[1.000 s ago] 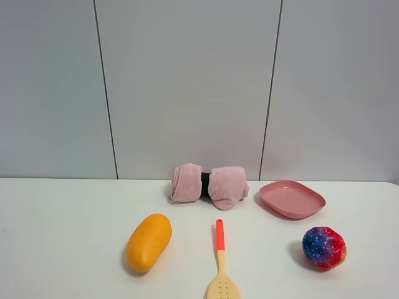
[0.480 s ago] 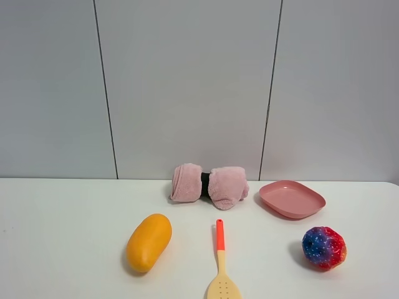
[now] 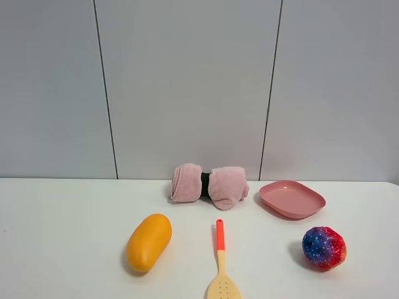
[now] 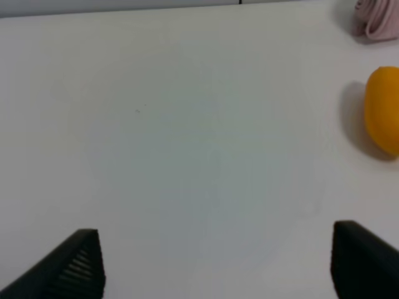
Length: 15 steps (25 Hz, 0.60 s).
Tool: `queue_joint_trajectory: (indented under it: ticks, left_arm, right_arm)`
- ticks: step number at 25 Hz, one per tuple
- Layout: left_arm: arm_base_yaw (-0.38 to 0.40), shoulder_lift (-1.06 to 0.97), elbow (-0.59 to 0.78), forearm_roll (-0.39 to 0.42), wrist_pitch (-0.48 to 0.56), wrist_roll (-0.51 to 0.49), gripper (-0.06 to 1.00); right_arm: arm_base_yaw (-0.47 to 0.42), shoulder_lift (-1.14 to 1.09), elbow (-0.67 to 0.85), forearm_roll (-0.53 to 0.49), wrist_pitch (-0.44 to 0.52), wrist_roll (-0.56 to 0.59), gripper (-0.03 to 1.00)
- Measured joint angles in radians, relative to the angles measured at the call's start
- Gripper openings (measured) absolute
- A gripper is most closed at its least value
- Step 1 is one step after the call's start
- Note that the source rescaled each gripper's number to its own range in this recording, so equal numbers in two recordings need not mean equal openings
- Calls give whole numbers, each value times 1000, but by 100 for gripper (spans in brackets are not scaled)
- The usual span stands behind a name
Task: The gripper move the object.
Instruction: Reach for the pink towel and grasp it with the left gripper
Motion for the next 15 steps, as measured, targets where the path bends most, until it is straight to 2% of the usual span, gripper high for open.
queue_joint_trajectory:
  ticks: [2,4,7,12,15]
  left_arm:
    - [0,15,-18,-26,0,-8,68]
    - [0,70,-70,-87,0,-32,68]
    - [0,203,-192,-150,3,-51,68]
    - [0,475,-413,-165,3,-52,68]
    - [0,668,-518,-166,-12,-17,68]
  right_arm:
    - [0,0,0,0,0,0,100]
    - [0,0,0,0,0,0,100]
    - [0,0,0,0,0,0,100]
    - [0,0,0,0,0,0,100]
    - [0,0,0,0,0,0,100]
